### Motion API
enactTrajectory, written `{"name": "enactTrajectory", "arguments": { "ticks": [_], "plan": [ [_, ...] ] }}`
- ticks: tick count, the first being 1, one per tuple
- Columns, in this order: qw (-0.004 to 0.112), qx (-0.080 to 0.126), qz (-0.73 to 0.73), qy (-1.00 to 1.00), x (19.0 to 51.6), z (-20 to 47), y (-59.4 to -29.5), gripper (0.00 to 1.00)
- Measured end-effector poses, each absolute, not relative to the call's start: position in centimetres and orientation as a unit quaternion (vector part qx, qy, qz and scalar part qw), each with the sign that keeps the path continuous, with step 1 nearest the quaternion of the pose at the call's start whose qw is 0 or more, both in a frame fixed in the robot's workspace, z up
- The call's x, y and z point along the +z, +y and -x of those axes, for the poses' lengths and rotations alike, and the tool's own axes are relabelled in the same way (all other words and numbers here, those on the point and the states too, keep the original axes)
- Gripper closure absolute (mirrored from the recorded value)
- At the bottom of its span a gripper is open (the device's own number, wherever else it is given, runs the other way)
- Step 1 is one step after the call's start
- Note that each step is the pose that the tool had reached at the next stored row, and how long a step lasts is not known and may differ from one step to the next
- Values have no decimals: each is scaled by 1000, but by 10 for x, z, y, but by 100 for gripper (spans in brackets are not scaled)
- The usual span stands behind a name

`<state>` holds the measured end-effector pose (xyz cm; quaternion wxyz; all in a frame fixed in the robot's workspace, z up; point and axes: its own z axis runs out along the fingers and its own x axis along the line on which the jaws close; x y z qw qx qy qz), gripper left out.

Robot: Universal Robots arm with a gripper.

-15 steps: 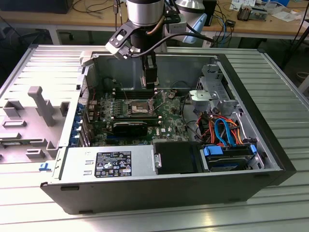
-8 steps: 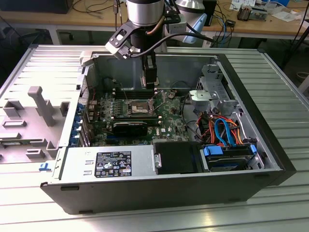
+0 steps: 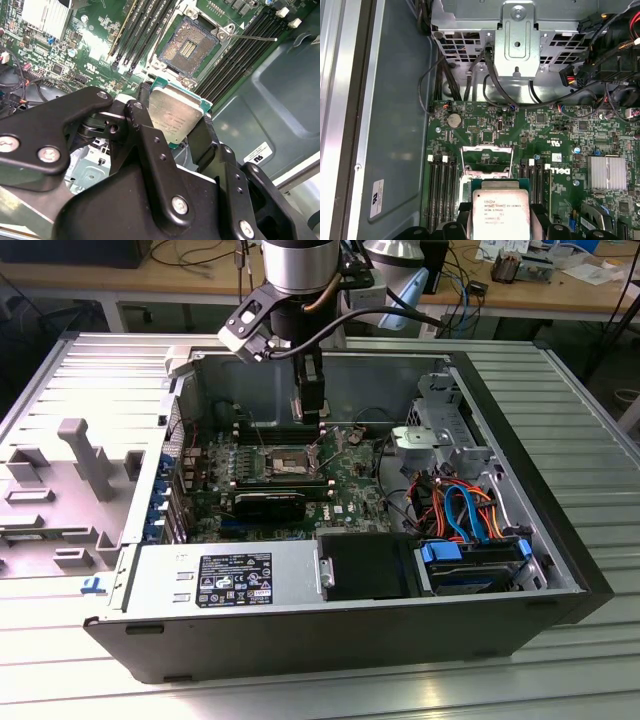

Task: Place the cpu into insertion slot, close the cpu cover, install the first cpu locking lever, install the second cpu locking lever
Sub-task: 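Place the cpu into insertion slot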

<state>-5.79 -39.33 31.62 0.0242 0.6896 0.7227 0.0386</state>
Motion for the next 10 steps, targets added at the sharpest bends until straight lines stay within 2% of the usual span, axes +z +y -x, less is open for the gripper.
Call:
{"name": "enactTrajectory", "arguments": {
  "ticks": [10],
  "plan": [
    [24,38,-690,723,316,58,-393,45]
  ]
}}
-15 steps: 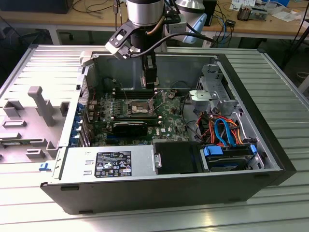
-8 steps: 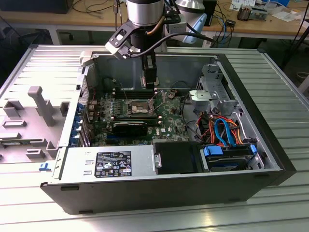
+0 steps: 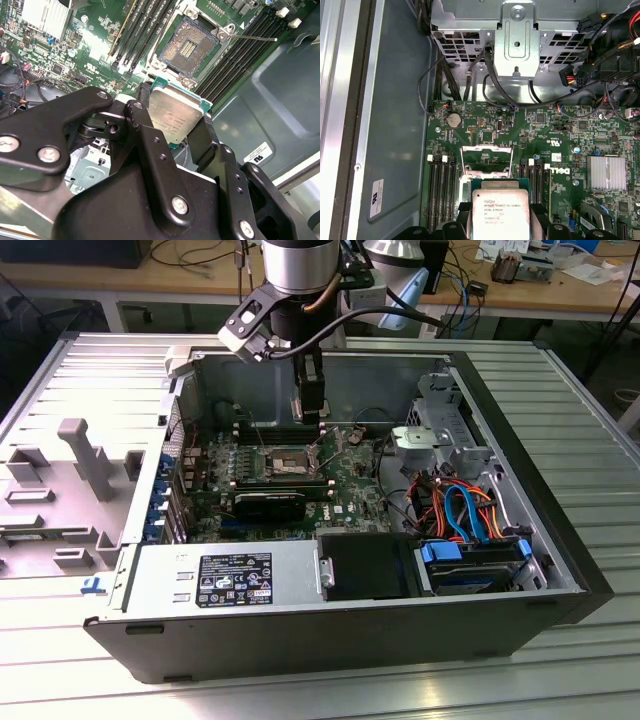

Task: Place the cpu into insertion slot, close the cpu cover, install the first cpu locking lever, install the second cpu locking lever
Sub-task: 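Place the cpu into insertion slot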

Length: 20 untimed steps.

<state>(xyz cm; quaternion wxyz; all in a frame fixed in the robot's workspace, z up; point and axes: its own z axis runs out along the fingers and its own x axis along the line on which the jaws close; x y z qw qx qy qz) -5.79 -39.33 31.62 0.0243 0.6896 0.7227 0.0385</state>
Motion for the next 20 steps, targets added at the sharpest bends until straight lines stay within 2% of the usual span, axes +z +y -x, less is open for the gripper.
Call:
{"name": "enactTrajectory", "arguments": {
  "ticks": [13,15,20],
  "plan": [
    [25,38,-699,714,313,62,-393,45],
    [25,38,-699,714,301,62,-393,45],
    [25,38,-699,714,300,62,-393,45]
  ]
}}
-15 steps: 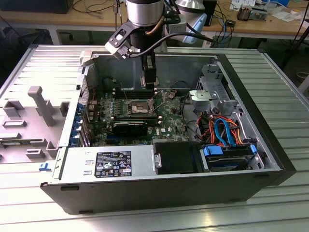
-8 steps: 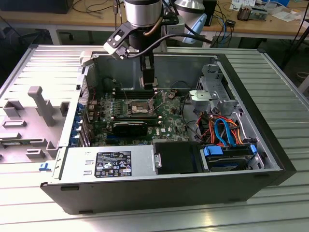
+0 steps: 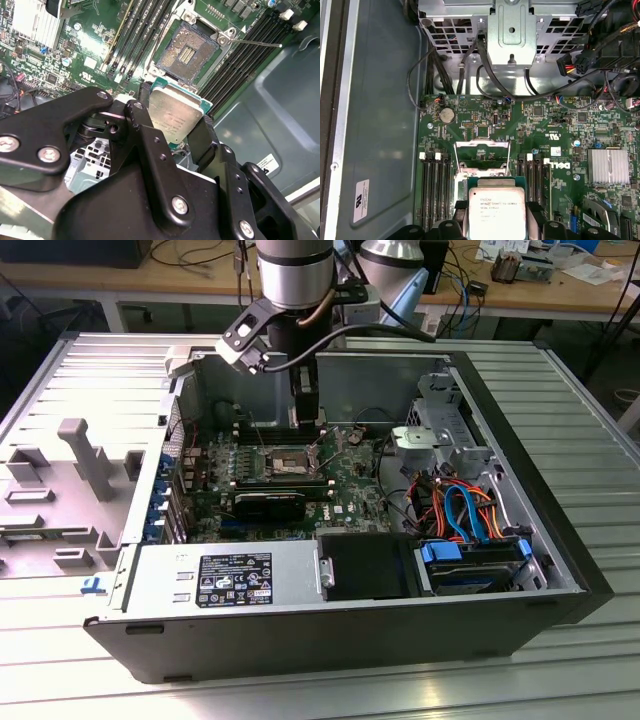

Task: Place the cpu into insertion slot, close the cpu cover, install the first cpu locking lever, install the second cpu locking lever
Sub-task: 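Place the cpu into insertion slot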

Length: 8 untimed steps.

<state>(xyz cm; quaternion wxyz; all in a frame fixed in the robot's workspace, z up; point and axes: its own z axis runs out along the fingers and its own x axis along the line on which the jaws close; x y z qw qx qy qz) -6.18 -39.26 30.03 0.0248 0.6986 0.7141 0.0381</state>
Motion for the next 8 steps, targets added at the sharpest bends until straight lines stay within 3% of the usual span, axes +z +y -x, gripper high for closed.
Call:
{"name": "enactTrajectory", "arguments": {
  "ticks": [8],
  "plan": [
    [25,38,-699,714,292,62,-393,45]
  ]
}}
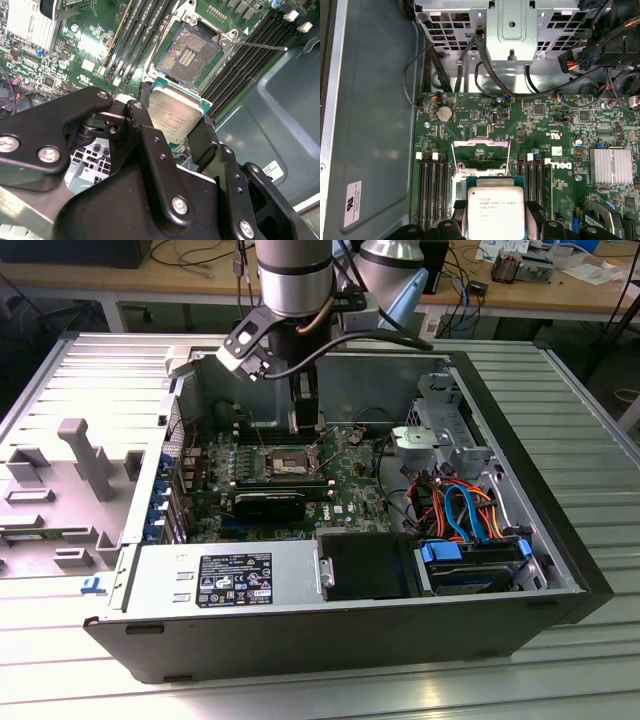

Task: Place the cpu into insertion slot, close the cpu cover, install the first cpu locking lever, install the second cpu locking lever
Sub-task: 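Place the cpu into insertion slot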

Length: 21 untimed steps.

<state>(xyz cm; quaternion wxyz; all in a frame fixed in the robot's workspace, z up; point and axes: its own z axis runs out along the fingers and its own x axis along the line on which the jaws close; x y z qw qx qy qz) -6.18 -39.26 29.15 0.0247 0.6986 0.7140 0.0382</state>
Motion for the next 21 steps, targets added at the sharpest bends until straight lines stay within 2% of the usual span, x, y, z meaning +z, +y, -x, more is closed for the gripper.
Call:
{"name": "enactTrajectory", "arguments": {
  "ticks": [15,17,21],
  "plan": [
    [25,38,-699,714,288,62,-393,45],
    [25,38,-699,714,277,64,-393,45],
    [25,38,-699,714,276,64,-393,45]
  ]
}}
